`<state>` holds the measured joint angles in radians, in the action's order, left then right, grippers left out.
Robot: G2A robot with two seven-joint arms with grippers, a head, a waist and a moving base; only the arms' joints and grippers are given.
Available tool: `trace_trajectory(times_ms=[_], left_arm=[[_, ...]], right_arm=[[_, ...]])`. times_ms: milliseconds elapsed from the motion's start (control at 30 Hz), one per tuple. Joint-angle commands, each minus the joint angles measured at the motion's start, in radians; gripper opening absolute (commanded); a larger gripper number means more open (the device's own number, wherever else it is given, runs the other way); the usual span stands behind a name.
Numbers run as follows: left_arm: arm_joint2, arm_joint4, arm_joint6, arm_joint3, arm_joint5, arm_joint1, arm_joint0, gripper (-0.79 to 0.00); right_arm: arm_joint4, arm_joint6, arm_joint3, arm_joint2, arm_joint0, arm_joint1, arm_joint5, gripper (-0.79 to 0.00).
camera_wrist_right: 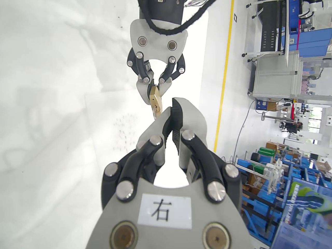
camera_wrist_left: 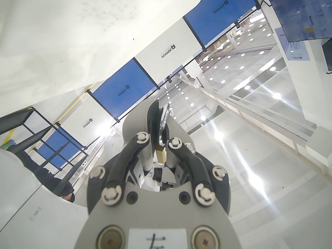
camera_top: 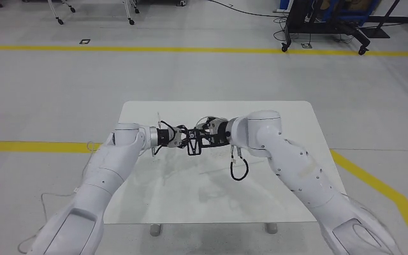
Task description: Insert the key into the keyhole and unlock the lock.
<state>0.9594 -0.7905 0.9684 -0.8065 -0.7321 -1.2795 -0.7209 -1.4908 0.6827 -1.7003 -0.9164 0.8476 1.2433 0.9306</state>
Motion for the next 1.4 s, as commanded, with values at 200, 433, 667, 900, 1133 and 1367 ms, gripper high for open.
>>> trace_trajectory(times_ms=[200,433,667,900,1133,1367], left_arm=[[0.004,-0.023,0.002,0.017,0.001,-0.001,0.005,-0.785],[0.001,-0.016,-0.006,0.019,0.026,-0.001,0.011,-0.785],[0.015,0.025,-0.038,-0.014,0.159,0.006,-0.003,-0.785],[0.035,0.051,-0.004,-0.070,0.251,0.018,-0.034,-0.785],[0.034,0.078,0.043,-0.099,0.257,0.027,-0.050,-0.785],[0.040,0.068,0.047,-0.105,0.244,0.029,-0.054,-0.785]], right_arm=[[0.190,-0.212,0.048,-0.140,0.076,-0.023,-0.001,-0.785],[0.160,-0.180,0.045,-0.143,0.074,-0.026,-0.011,-0.785],[0.745,-0.287,0.318,-0.099,0.085,-0.015,0.082,-0.785],[1.286,-0.102,0.520,0.009,0.010,-0.024,0.082,-0.785],[1.414,-0.012,0.634,0.049,-0.049,-0.021,0.082,-0.785],[1.362,-0.016,0.681,0.086,-0.080,-0.009,0.082,-0.785]])
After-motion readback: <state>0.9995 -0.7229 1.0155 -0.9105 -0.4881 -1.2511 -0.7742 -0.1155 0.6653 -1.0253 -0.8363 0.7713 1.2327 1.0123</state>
